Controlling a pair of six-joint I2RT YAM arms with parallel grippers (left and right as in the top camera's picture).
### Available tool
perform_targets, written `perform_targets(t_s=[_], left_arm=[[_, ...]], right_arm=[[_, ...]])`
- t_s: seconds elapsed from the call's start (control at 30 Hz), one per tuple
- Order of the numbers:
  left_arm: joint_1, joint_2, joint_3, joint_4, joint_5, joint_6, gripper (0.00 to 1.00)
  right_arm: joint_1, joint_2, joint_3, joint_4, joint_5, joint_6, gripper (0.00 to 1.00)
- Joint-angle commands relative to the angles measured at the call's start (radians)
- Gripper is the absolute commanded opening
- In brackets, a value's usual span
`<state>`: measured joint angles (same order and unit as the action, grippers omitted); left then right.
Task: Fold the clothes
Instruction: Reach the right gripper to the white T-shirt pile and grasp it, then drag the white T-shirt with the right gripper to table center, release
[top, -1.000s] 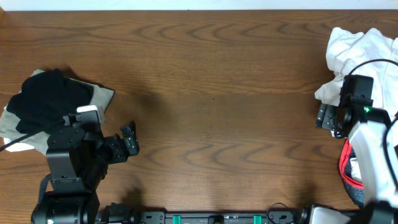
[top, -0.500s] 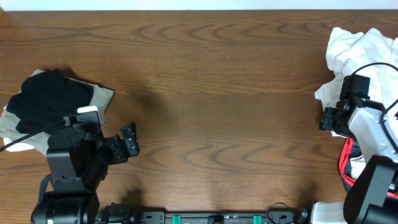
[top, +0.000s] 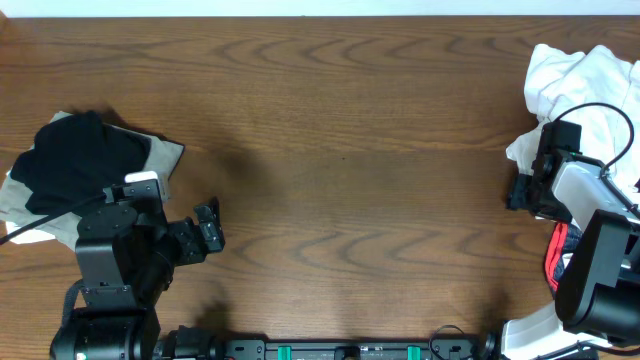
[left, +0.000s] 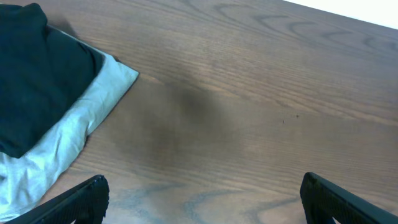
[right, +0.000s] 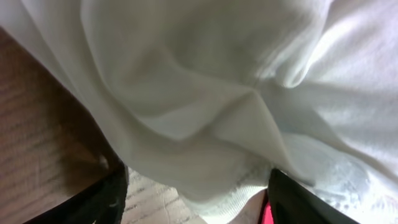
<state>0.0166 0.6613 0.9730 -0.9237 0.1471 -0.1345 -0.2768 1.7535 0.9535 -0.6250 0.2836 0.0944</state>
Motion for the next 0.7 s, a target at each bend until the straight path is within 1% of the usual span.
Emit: perform_targets(t_s=[0.0, 0.1, 0.17, 0.2, 0.27, 0.37, 0.53, 0.67], left_arm=[[-0.005, 0.003, 0.013, -0.003, 0.002, -0.006, 0.98], [-0.005, 0.003, 0.013, -0.003, 0.002, -0.006, 0.98], [-0.005, 0.003, 0.013, -0.003, 0.002, -0.006, 0.98], [-0.005, 0.003, 0.013, -0.003, 0.002, -0.006, 0.98], [-0.005, 0.003, 0.013, -0.003, 0.002, -0.006, 0.98], [-0.005, 0.003, 0.013, -0.002, 0.002, -0.006, 0.98], [-0.005, 0.003, 0.013, -0.002, 0.002, -0.006, 0.98], [-0.005, 0.003, 0.013, 0.002, 0.002, -0.006, 0.98]], right_arm=[[-0.006, 0.057, -0.008, 0.016, -0.002, -0.006, 0.66], [-0.006, 0.059, -0.008, 0.032, -0.003, -0.006, 0.56], [-0.006, 0.059, -0.008, 0.039, -0.003, -0.006, 0.41], [-0.006, 0.059, -0.008, 0.039, -0.003, -0.005, 0.37], [-0.006, 0.059, -0.008, 0.039, -0.003, -0.006, 0.24], [-0.006, 0.059, -0.008, 0.037, -0.003, -0.006, 0.02], [-0.006, 0.017, 0.019, 0.001, -0.004, 0.012, 0.01], [-0.005, -0.087, 0.131, -0.09, -0.055, 0.013, 0.01]])
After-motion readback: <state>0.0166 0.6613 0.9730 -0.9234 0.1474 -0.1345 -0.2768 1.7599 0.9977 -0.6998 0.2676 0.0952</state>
